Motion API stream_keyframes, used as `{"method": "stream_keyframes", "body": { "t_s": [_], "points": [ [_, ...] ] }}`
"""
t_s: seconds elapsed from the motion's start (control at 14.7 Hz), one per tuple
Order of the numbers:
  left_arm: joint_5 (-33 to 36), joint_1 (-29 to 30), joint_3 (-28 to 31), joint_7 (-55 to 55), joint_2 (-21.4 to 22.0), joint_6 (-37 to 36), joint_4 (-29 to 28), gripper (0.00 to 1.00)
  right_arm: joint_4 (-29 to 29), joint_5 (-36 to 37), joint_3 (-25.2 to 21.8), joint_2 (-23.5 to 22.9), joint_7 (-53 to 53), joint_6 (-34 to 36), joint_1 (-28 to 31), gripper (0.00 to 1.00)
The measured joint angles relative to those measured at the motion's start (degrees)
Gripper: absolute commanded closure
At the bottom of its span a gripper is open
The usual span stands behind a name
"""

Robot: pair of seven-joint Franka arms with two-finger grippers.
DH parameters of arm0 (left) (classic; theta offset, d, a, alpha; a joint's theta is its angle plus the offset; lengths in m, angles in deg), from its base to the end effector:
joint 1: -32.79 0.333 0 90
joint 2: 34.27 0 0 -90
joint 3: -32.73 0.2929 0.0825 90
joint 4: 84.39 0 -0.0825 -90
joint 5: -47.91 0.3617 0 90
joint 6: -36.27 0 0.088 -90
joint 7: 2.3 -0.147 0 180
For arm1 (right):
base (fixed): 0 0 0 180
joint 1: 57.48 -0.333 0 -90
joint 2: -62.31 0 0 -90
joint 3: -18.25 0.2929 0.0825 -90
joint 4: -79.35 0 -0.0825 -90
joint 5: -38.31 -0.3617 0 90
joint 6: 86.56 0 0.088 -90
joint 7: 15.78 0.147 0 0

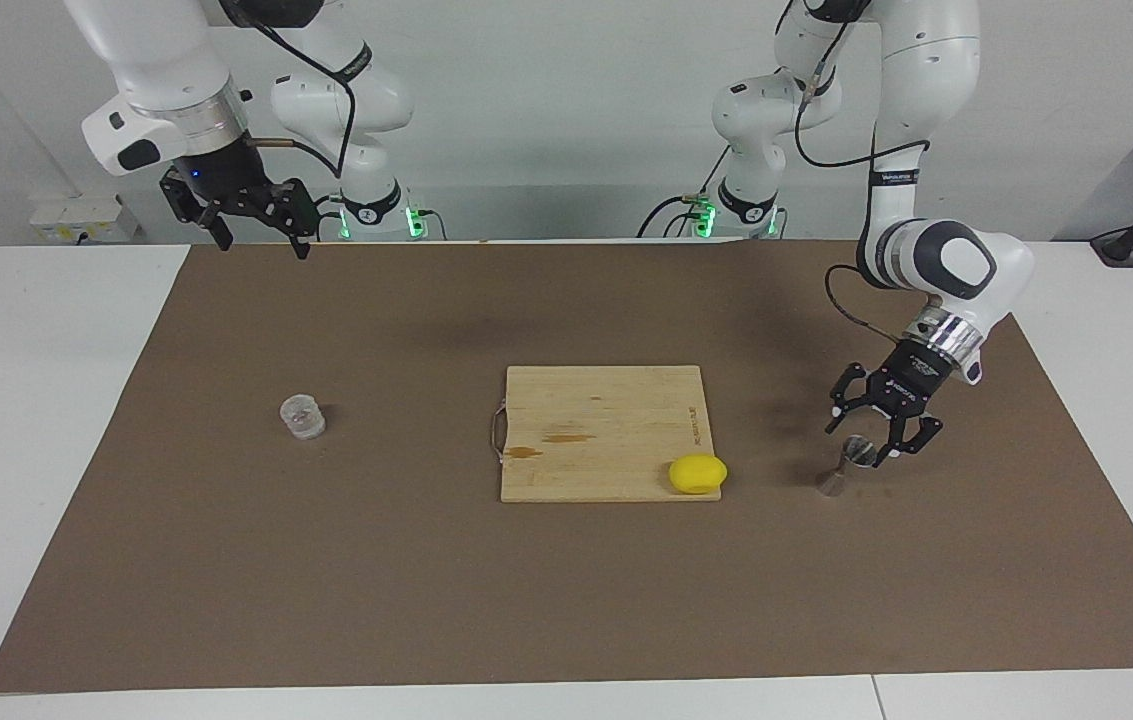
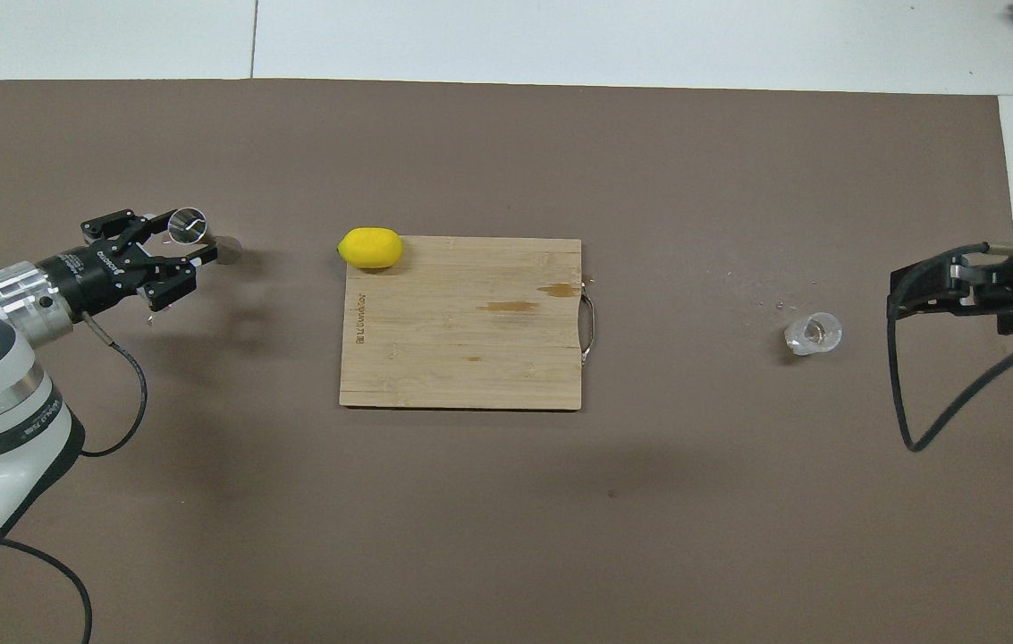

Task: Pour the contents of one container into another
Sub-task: 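Close the left gripper around the small metal cup, then carry the metal cup with the left gripper onto the wooden board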

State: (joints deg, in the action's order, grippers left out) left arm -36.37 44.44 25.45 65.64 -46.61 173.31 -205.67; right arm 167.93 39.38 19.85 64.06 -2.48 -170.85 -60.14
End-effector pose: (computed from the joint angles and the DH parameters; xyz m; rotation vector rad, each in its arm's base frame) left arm 0.5819 0.0094 0.2955 0.7790 2.0542 -0.6006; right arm 0.5103 0.0353 0.5799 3.1051 -0.2478 -0.0636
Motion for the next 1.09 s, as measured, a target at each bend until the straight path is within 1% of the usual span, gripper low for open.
{"method": "stream_keyframes", "body": {
  "t_s": [0.14, 0.2, 0.27, 0.34, 0.41, 0.81, 1.09],
  "points": [
    [0.0, -0.1, 0.0, 0.0, 0.0, 0.3, 0.0, 0.32, 0.0, 0.0, 0.0, 0.0, 0.0, 0.0, 0.0, 0.01],
    [0.0, -0.1, 0.1, 0.0, 0.0, 0.3, 0.0, 0.45, 0.0, 0.0, 0.0, 0.0, 0.0, 0.0, 0.0, 0.01],
    [0.0, 0.0, 0.2, 0.0, 0.0, 0.4, 0.0, 0.73, 0.0, 0.0, 0.0, 0.0, 0.0, 0.0, 0.0, 0.01],
    [-0.1, 0.0, 0.3, 0.0, 0.0, 0.5, 0.0, 0.88, 0.0, 0.0, 0.0, 0.0, 0.0, 0.0, 0.0, 0.01],
    [-0.1, 0.0, 0.3, 0.0, 0.0, 0.5, 0.0, 0.99, 0.0, 0.0, 0.0, 0.0, 0.0, 0.0, 0.0, 0.01],
    [-0.4, 0.1, 0.4, 0.6, 0.0, 0.2, -0.1, 1.00, 0.0, 0.0, 0.0, 0.0, 0.0, 0.0, 0.0, 0.01],
    [-0.5, -0.1, -1.2, 1.4, 0.4, -3.0, 0.9, 1.00, 0.0, 0.0, 0.0, 0.0, 0.0, 0.0, 0.0, 0.01]
  ]
}}
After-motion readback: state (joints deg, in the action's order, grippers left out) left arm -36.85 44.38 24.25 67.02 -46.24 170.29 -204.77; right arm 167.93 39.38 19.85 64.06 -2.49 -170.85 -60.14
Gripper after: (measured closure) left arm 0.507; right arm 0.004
